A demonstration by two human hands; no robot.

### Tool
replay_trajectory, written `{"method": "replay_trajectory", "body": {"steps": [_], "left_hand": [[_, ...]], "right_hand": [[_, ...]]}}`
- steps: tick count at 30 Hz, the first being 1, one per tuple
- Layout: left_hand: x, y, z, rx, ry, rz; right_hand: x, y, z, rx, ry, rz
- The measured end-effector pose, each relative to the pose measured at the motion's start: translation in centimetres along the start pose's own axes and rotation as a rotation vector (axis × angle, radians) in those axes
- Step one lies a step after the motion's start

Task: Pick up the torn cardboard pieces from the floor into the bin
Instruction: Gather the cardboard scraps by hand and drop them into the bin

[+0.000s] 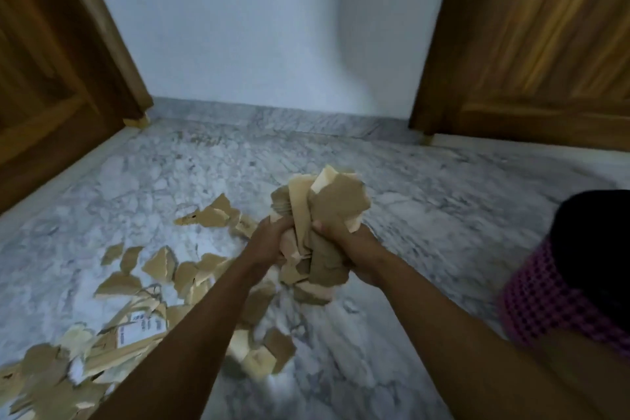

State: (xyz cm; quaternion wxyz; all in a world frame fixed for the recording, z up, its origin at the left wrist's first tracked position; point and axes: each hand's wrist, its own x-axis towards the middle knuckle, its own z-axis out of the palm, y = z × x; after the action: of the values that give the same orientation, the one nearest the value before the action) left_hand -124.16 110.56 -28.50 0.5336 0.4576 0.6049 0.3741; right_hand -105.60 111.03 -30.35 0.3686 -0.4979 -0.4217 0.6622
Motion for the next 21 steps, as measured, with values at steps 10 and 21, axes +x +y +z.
{"method": "replay_trajectory", "body": {"steps": [10, 21], "left_hand": [[1.2, 10.8, 18.4, 0.223, -0.359, 0.322], [-0.4, 16.4, 40.8, 0.266, -0.619, 0.364]], "right_hand": [[-9.2, -7.3, -14.9, 0.113, 0.409, -0.192], [-19.4, -9.1, -34.4, 0.089, 0.83, -0.254]]}}
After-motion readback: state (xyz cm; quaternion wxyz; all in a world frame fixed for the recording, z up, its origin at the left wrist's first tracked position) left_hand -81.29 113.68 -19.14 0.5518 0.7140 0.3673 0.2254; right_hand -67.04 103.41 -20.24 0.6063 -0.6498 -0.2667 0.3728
